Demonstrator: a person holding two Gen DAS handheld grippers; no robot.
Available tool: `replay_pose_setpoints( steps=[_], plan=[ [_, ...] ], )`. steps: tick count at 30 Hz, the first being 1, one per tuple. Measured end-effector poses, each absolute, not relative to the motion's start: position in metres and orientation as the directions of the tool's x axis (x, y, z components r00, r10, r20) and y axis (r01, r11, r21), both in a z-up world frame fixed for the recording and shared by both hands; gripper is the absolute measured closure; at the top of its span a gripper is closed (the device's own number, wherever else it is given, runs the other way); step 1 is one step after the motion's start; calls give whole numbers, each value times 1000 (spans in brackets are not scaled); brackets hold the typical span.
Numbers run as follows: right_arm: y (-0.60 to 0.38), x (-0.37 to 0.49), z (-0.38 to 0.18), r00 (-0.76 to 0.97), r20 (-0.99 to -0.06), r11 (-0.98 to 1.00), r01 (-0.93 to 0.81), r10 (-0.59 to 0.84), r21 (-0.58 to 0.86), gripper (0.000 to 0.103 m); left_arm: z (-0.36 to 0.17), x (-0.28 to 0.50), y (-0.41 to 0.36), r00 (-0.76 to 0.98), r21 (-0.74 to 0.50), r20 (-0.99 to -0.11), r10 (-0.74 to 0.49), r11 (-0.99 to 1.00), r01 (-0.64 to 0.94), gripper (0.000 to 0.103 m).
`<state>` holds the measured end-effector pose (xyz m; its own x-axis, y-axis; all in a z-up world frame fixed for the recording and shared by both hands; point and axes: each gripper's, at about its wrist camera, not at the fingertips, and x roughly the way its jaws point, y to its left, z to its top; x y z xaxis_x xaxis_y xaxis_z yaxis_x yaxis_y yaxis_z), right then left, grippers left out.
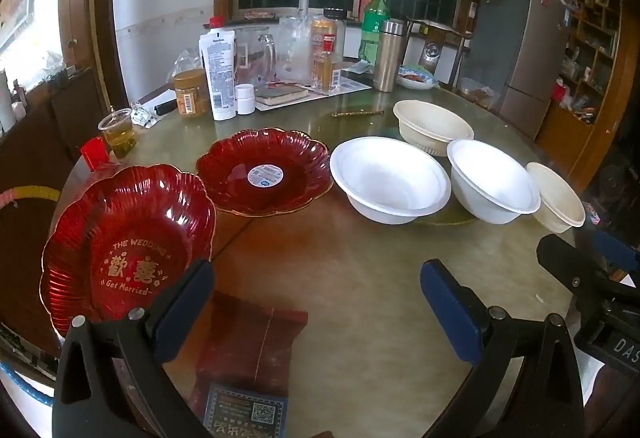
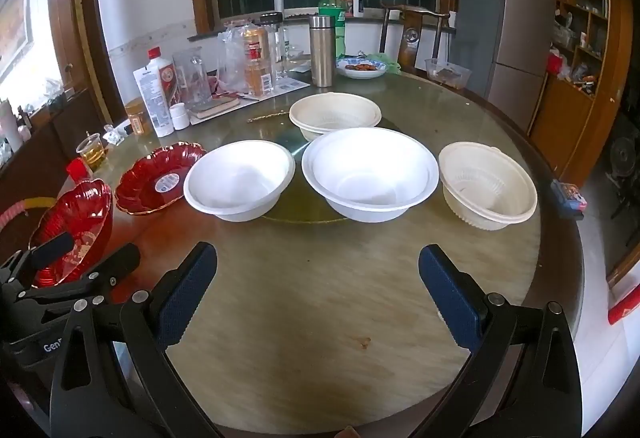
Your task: Organize plates and bowls
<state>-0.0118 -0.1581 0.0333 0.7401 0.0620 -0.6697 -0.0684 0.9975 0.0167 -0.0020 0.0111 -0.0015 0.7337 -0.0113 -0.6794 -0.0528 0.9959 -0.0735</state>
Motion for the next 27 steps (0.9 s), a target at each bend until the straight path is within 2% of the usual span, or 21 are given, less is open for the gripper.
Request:
replay_pose_setpoints(
  steps=[27],
  plan=[
    [-157,-9,30,734,-677,998,-62,55,13,1,3,-6,11,738,-77,-674,-17,996,-47,0]
  ],
)
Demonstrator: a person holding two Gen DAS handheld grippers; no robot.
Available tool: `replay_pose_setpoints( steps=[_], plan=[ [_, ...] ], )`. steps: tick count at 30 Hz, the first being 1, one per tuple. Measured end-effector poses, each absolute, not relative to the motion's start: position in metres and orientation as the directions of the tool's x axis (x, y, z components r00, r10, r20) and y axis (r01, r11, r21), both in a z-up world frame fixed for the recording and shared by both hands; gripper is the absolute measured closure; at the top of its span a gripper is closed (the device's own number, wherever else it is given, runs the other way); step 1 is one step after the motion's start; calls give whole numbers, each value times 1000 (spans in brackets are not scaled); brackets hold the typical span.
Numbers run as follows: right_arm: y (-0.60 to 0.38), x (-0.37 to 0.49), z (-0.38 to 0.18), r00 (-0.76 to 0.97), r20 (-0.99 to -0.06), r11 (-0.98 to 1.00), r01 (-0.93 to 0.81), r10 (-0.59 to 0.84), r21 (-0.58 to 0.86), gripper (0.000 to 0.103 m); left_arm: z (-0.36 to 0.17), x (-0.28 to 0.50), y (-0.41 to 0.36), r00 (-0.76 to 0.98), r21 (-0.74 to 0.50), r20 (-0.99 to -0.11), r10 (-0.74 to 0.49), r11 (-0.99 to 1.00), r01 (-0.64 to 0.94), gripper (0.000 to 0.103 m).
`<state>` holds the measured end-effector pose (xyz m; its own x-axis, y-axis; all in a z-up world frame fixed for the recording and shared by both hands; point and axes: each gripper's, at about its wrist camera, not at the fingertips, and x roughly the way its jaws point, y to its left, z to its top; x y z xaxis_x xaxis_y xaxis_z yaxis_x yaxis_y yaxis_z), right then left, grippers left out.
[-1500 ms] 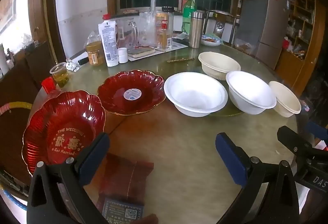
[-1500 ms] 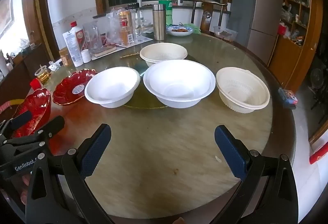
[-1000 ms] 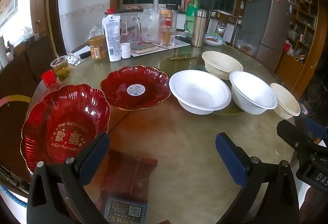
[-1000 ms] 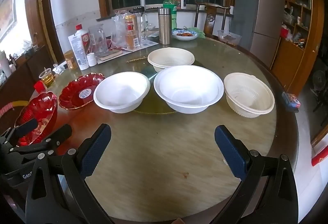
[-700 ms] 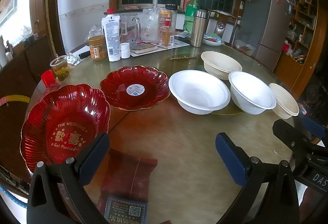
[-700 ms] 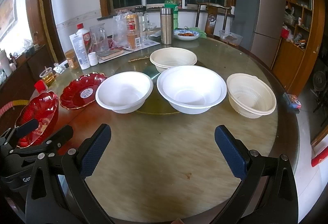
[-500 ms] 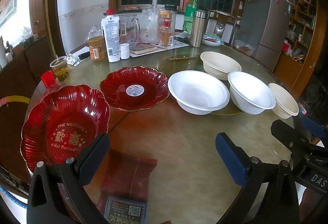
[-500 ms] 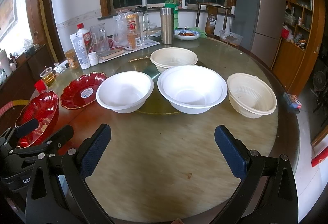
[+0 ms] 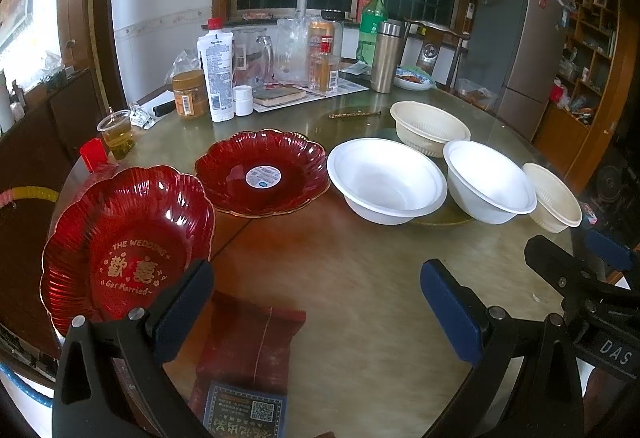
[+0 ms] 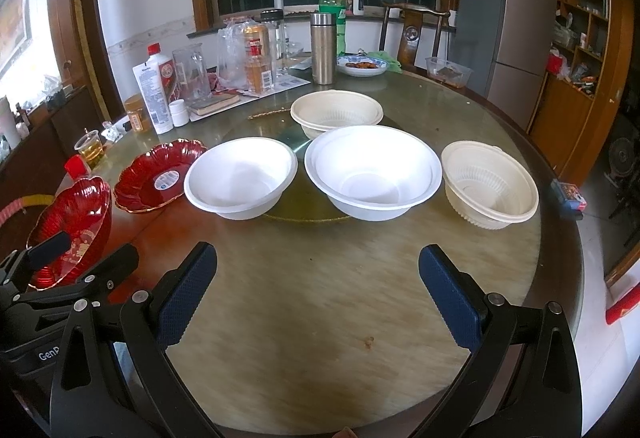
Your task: Organize plates and bowls
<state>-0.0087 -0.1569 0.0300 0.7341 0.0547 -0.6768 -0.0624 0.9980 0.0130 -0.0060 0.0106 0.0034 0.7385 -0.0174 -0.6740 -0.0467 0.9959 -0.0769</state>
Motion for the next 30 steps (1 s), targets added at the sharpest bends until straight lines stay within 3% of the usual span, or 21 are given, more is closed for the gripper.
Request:
replay_pose_setpoints(
  steps=[30],
  plan=[
    [-160,-7,30,735,-676,998,-59,54,15,1,5,-6,10,738,-76,-674,-19,996,-44,0]
  ],
)
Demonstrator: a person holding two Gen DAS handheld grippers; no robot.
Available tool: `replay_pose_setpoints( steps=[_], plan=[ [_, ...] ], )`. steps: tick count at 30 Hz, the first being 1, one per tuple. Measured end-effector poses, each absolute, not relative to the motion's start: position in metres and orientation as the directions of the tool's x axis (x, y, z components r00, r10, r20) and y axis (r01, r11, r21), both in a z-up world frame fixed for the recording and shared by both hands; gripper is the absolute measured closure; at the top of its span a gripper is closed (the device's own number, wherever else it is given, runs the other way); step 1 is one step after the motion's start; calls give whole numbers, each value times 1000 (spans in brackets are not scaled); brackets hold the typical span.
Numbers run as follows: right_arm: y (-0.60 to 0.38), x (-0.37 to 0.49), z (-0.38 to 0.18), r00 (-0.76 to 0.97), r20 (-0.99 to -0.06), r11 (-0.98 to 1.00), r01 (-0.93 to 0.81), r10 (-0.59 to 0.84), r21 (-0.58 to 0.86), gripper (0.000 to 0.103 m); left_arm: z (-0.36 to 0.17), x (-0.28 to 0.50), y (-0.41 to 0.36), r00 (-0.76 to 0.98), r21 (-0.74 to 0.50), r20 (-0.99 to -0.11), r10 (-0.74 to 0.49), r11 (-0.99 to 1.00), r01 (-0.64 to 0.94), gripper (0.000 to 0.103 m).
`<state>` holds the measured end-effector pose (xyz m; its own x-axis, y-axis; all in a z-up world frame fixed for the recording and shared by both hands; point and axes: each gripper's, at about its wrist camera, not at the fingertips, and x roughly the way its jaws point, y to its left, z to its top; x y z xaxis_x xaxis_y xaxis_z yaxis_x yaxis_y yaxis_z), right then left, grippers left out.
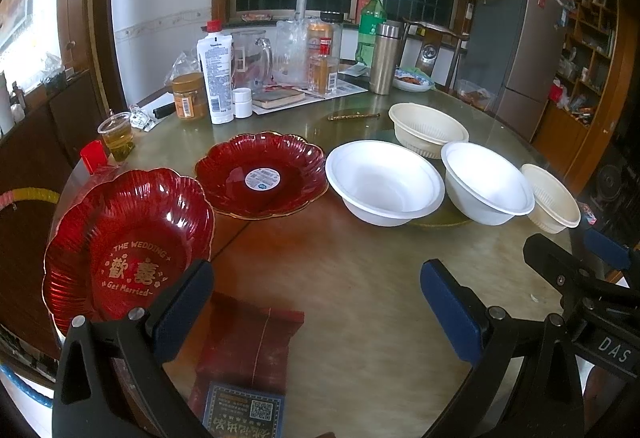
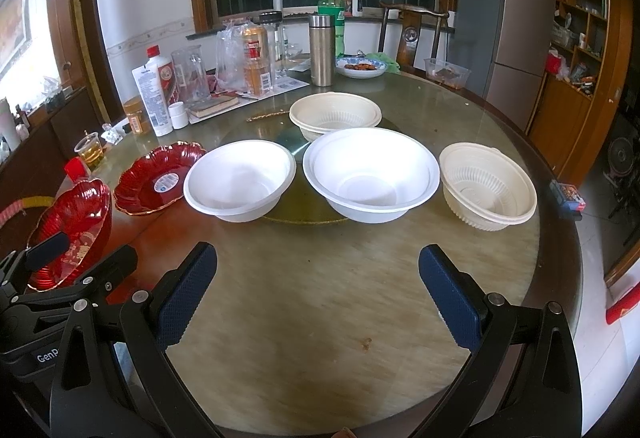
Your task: Organize plates and bowls
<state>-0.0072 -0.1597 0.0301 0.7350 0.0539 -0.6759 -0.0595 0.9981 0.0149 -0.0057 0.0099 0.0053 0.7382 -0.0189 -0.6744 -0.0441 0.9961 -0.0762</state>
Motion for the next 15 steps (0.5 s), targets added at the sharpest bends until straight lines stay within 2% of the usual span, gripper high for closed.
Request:
replay_pose_setpoints(
  steps=[15],
  plan=[
    [-161,-6,31,738,-673,998,-62,58,18,1,10,-10,12,744,-78,-668,-17,996,-48,0]
  ],
)
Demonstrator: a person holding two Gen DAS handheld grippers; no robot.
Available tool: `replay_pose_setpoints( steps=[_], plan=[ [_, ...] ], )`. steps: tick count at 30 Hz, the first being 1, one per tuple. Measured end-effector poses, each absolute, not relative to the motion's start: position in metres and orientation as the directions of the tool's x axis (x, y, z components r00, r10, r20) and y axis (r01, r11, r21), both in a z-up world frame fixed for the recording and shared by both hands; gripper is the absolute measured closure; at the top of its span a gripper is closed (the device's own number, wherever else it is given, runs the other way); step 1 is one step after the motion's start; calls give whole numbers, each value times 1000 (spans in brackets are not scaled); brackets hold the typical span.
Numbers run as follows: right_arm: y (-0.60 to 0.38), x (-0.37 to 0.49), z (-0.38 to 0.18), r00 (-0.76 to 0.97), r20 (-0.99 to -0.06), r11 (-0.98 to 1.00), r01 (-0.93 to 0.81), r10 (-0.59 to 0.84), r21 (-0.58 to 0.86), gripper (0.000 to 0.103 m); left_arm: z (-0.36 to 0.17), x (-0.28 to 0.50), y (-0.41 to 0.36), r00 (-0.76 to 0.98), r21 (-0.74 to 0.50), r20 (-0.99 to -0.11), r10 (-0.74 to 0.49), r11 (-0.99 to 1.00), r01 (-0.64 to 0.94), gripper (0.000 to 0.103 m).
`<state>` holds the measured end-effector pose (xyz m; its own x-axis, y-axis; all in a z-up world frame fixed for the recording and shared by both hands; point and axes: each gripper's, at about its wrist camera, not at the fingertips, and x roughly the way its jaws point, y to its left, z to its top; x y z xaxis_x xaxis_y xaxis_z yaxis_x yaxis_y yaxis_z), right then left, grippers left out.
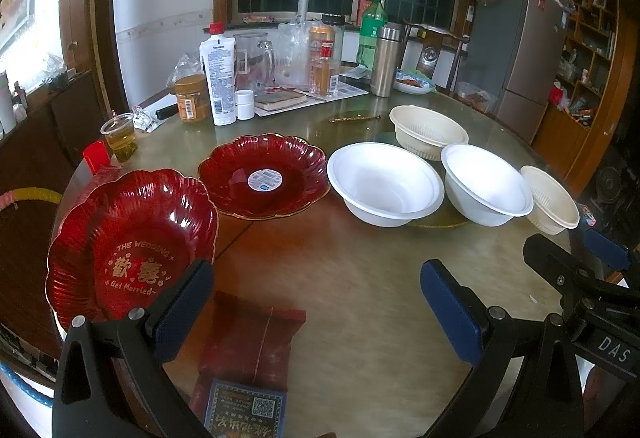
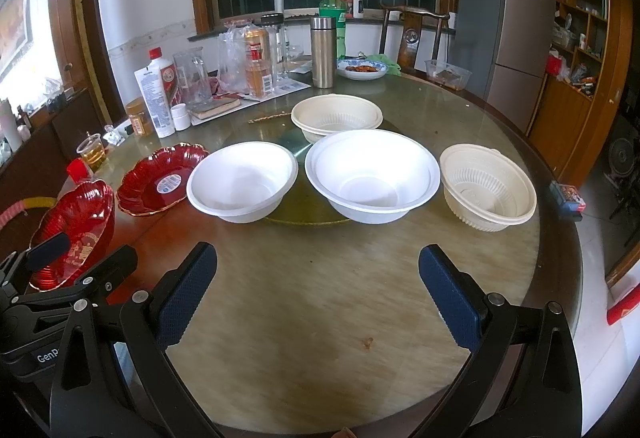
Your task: Organize plates and bowls
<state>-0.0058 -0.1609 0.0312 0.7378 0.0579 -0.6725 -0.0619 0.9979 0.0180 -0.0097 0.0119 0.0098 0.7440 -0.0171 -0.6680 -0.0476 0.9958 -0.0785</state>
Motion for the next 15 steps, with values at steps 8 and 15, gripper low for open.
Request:
replay_pose_setpoints(
  steps=[8,15],
  plan=[
    [-155,-6,36,736,-668,994,-97,109,56,1,22,-23,24,762,-114,-646,-52,993,-29,0],
    [-91,10,45,607,-640,878,-397,471,269,1,58,-76,121,867,-232,-497,14,961,-149,0]
  ],
)
